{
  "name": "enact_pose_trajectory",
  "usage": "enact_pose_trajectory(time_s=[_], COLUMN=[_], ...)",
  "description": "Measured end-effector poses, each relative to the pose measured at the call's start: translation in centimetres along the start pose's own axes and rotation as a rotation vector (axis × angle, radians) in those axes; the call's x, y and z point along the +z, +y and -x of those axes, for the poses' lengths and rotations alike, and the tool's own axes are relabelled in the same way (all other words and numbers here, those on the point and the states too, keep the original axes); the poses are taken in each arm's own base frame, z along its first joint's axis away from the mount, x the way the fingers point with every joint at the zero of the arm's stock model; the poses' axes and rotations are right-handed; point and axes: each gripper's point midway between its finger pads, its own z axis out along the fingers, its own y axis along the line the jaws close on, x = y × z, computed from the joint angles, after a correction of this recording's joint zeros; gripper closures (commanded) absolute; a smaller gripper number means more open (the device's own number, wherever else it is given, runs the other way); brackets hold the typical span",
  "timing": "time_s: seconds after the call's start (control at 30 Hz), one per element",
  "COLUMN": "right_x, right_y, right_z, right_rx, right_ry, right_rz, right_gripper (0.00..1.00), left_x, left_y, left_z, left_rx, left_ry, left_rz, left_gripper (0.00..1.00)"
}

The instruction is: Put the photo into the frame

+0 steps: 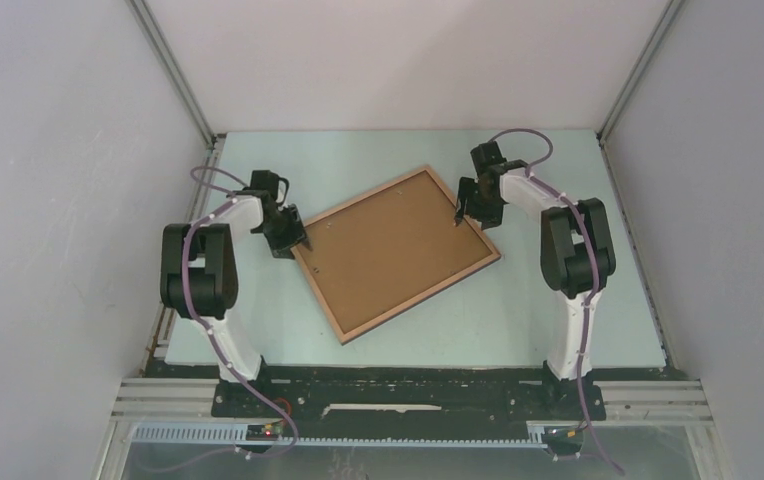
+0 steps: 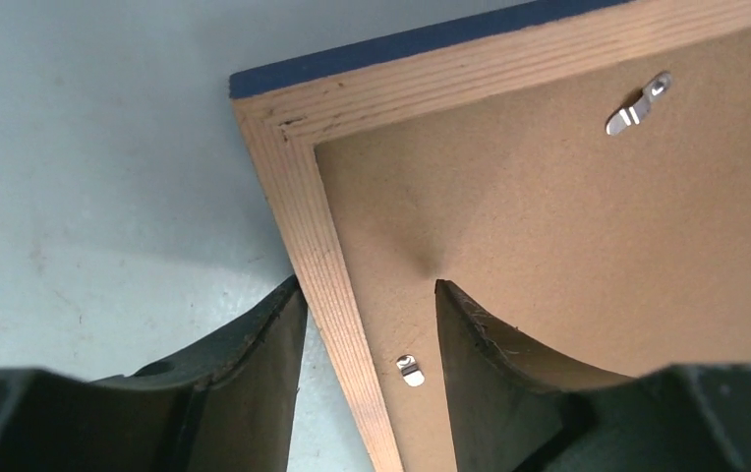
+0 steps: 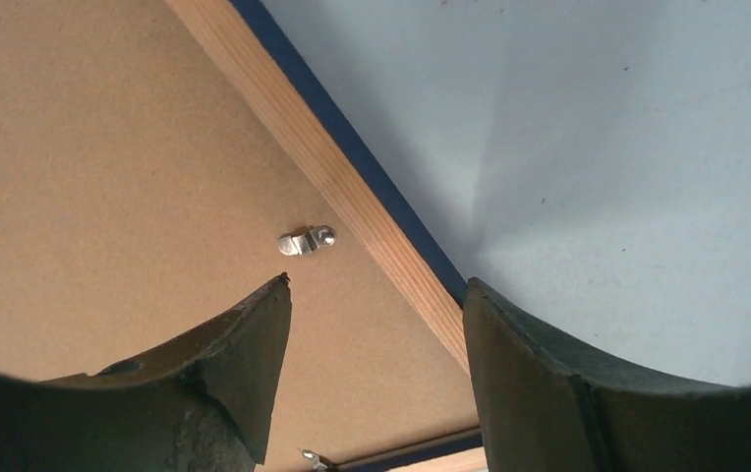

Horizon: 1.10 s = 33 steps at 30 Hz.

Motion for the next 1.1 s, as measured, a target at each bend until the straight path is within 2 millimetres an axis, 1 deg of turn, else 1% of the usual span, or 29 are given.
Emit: enact_pose_trajectory(time_s=[0.07,0.1,0.13,0.2,0.27,0.3,0.37,0.43,0.5,0.53,0.6,0.67,0.7,0.73,0.8,0.87,0.9,1.0,1.1], right_x=[-0.1,-0.3,-0.4,-0.7,-1.0,-1.3,-1.8,-2.2,-2.5,-2.6,-2.7,-2.7,-2.8,-2.7,-2.3,-1.5,-1.0,0.0,-0.1], right_y=[0.2,0.4,0.5,0.9,1.5,1.8,2.3,2.8,2.7,2.6,2.4,2.1,2.1,2.1,2.2,2.4,2.4,2.4,2.6], right_z=[-0.2,-0.4,-0.6,-1.5,-2.8,-3.5,-5.3,-6.9,-7.4,-7.4,-6.9,-5.9,-5.0,-4.4,-2.9,-2.3,-2.4,-3.3,-3.2], right_rx=[-0.006,-0.011,-0.014,-0.022,-0.036,-0.045,-0.071,-0.101,-0.12,-0.126,-0.14,-0.155,-0.172,-0.184,-0.21,-0.237,-0.254,-0.285,-0.302], right_ry=[-0.004,-0.004,-0.001,0.004,0.014,0.022,0.049,0.067,0.066,0.06,0.039,0.015,-0.006,-0.021,-0.05,-0.059,-0.054,-0.025,-0.031], right_rz=[0.027,0.04,0.052,0.075,0.096,0.104,0.102,0.089,0.061,0.047,0.026,0.006,-0.004,-0.012,-0.037,-0.06,-0.07,-0.091,-0.096], right_gripper=[0.29,0.28,0.28,0.28,0.28,0.27,0.24,0.22,0.21,0.21,0.21,0.23,0.24,0.25,0.27,0.28,0.29,0.29,0.28], left_x=[0.1,0.2,0.3,0.7,1.2,1.4,1.7,1.6,0.8,0.0,-2.0,-5.0,-6.3,-7.7,-9.4,-9.5,-8.9,-6.1,-3.7], left_y=[0.0,-0.1,-0.2,-0.5,-1.3,-1.6,-2.4,-2.8,-2.9,-3.0,-3.1,-2.9,-2.9,-2.8,-2.7,-2.4,-2.3,-1.6,-0.5], left_z=[0.6,1.2,2.0,4.0,6.7,7.7,10.0,10.7,10.4,9.9,8.2,5.8,4.9,4.1,3.3,3.0,2.7,1.9,0.8], left_rx=[-0.036,-0.051,-0.06,-0.077,-0.079,-0.074,-0.064,-0.051,-0.044,-0.041,-0.036,-0.031,-0.026,-0.02,-0.013,-0.013,-0.015,-0.037,-0.072], left_ry=[0.014,0.017,0.012,-0.005,-0.044,-0.062,-0.102,-0.124,-0.133,-0.14,-0.147,-0.176,-0.192,-0.217,-0.258,-0.265,-0.252,-0.172,-0.095], left_rz=[-0.005,-0.005,-0.006,-0.01,-0.02,-0.022,-0.039,-0.047,-0.047,-0.05,-0.063,-0.08,-0.091,-0.102,-0.121,-0.126,-0.126,-0.125,-0.117], left_gripper=[0.42,0.41,0.41,0.38,0.34,0.3,0.26,0.24,0.23,0.22,0.21,0.2,0.2,0.21,0.22,0.23,0.24,0.24,0.23])
